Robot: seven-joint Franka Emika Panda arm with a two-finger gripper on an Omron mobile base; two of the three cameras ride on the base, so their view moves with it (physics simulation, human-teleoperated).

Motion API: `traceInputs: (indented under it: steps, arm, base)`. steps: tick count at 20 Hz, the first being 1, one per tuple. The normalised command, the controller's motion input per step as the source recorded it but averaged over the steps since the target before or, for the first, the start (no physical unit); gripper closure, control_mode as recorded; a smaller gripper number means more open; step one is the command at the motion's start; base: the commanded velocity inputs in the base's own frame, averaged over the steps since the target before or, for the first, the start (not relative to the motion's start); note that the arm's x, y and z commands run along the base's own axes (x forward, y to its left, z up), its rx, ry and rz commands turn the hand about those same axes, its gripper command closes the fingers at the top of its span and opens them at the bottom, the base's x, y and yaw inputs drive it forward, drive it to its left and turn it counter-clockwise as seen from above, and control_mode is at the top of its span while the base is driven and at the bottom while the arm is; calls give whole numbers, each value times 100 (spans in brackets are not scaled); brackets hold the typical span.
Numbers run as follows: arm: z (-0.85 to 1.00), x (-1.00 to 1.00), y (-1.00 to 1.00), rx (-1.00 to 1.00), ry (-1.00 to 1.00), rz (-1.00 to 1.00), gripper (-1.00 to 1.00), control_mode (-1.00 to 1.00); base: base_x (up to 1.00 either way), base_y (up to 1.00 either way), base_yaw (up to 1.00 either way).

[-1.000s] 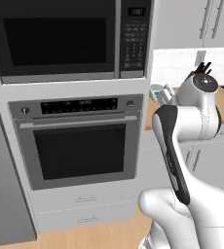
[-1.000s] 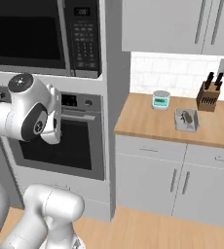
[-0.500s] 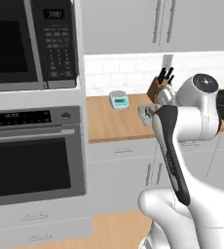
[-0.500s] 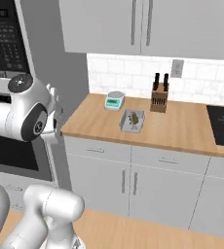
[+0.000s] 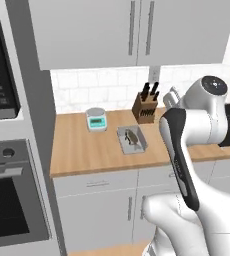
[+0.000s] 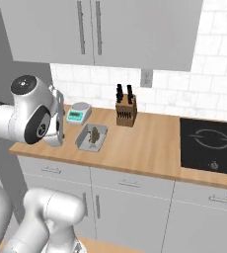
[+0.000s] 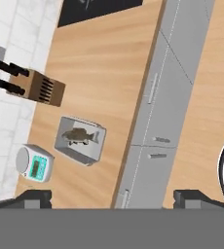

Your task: Take the meat container that has the fish and place it on the second highest rack of the freezer. Then take the vegetable container that has the garlic and carrot and place it on the highest rack of the freezer.

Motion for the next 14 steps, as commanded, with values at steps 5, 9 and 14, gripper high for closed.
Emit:
traceInputs:
  steps: [5, 9, 14]
  arm:
    - [0, 0, 0, 0, 0, 0, -100, 100]
    - [-45, 4, 0, 0, 0, 0, -100, -100]
    - [-60, -3, 2, 0, 9, 7, -100, -100]
  base:
    - [61, 0, 0]
    - [0, 0, 0]
    - [0, 0, 0]
